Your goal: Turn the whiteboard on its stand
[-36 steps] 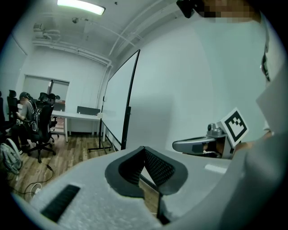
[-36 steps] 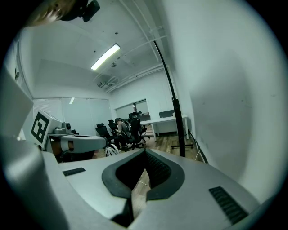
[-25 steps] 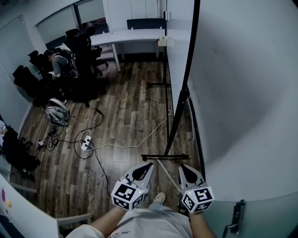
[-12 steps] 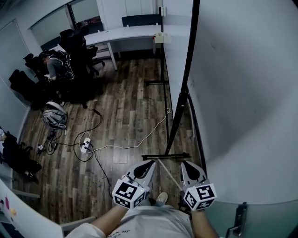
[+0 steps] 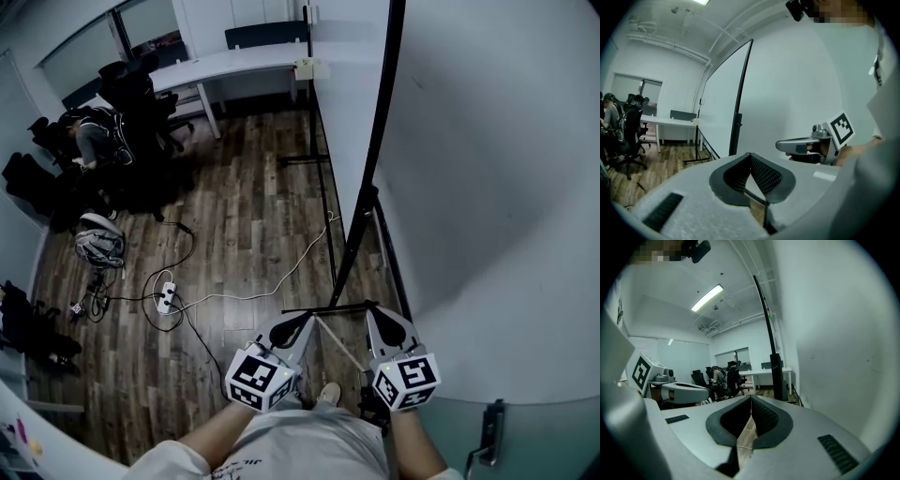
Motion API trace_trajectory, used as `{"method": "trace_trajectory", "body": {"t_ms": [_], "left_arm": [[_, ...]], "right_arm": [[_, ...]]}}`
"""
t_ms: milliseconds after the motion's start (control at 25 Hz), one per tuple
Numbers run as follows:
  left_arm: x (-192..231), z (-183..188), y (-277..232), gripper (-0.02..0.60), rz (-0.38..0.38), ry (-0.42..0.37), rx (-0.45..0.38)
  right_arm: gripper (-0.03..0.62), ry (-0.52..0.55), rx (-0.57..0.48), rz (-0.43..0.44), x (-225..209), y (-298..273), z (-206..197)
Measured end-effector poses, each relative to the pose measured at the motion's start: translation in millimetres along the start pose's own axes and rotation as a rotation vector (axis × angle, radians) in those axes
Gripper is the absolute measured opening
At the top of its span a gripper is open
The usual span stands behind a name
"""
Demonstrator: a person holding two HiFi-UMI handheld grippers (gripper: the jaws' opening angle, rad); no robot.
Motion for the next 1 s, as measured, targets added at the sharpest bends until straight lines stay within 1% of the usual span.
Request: {"method": "trace_trajectory", "body": {"t_ms": [520, 560, 640, 800, 880, 1000], "left_arm": [[35, 7, -23, 0.009, 0.002, 0.011, 0.003], [38, 8, -25, 0.009, 0.004, 0.011, 0.003], [44, 9, -33, 0.009, 0.011, 0.002, 0.007], [53, 9, -48, 0.009, 0.018, -0.007, 0.015], [58, 11, -49, 0.009, 0.019, -0.001, 0.012], [63, 15, -49, 0.009, 0.021, 0.008, 0.005]], "right_arm": [[0.014, 0.03, -0.044, -0.068, -38, -59, 46], [0.026, 0.033, -0.045, -0.069, -41, -65, 50], [0.077, 0.035, -0.045, -0.069, -49, -78, 56], [0.123, 0.029, -0.033, -0.078, -67, -101, 57], [0.152, 0.021, -0.027, -0.09, -71, -111, 58], [0.173, 0.011, -0.022, -0.101, -77, -128, 62]]}}
Point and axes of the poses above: the fingertips, and each gripper's own axes: y backward along the fingers, x to its left, z out of its top, the point moved 4 cm from there along y, backward along the fingers, and after that the axes turned 8 degrees about x, right-handed, at the moved point
